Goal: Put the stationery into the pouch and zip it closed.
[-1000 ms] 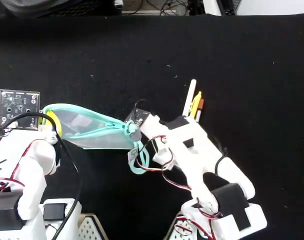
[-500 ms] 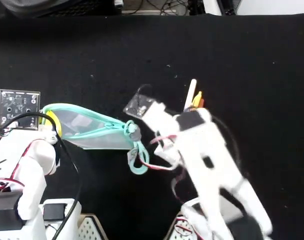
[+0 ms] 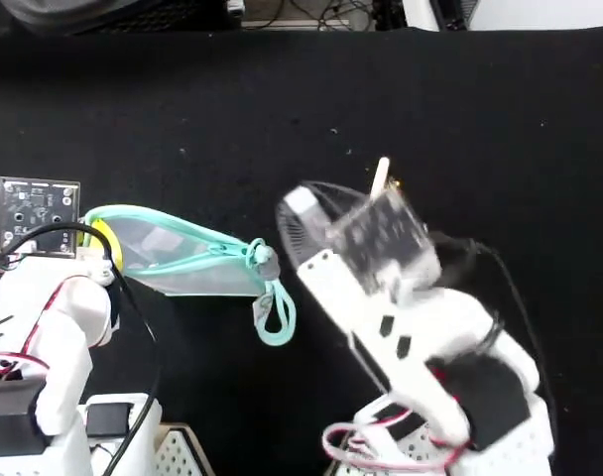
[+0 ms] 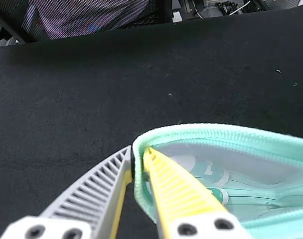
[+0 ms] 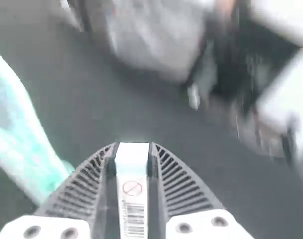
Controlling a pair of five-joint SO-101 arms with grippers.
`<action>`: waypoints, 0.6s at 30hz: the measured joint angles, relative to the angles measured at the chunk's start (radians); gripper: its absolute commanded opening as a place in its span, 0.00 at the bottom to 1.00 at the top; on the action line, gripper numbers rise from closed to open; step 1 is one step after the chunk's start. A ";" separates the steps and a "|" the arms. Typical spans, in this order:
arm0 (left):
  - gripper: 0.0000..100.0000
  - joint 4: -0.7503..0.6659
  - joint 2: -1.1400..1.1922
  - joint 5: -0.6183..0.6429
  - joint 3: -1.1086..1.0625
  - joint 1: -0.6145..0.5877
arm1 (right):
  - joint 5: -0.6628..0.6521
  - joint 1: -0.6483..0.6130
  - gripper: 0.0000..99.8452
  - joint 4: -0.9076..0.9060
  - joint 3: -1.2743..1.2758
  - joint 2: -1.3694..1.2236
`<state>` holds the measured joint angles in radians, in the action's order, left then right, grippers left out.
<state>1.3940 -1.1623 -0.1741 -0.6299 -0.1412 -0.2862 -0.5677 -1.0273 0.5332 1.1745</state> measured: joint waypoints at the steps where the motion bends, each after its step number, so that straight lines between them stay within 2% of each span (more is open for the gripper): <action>1: 0.04 0.000 0.000 0.000 0.000 0.000 | 0.002 -0.046 0.01 0.064 0.000 0.012; 5: 0.04 0.000 0.000 0.000 0.000 0.000 | 0.008 -0.259 0.01 0.301 0.000 0.029; 8: 0.04 0.000 0.000 0.000 0.000 0.000 | 0.008 -0.382 0.01 0.381 -0.002 0.021; 15: 0.04 0.000 0.000 0.000 0.000 0.000 | 0.008 -0.414 0.01 0.433 0.081 -0.101; 18: 0.04 0.000 0.000 0.000 0.000 0.000 | 0.008 -0.413 0.01 0.516 0.132 -0.135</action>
<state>1.3940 -1.1623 -0.1741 -0.6299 -0.1412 -0.2785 -0.9805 -0.5117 0.6651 1.0395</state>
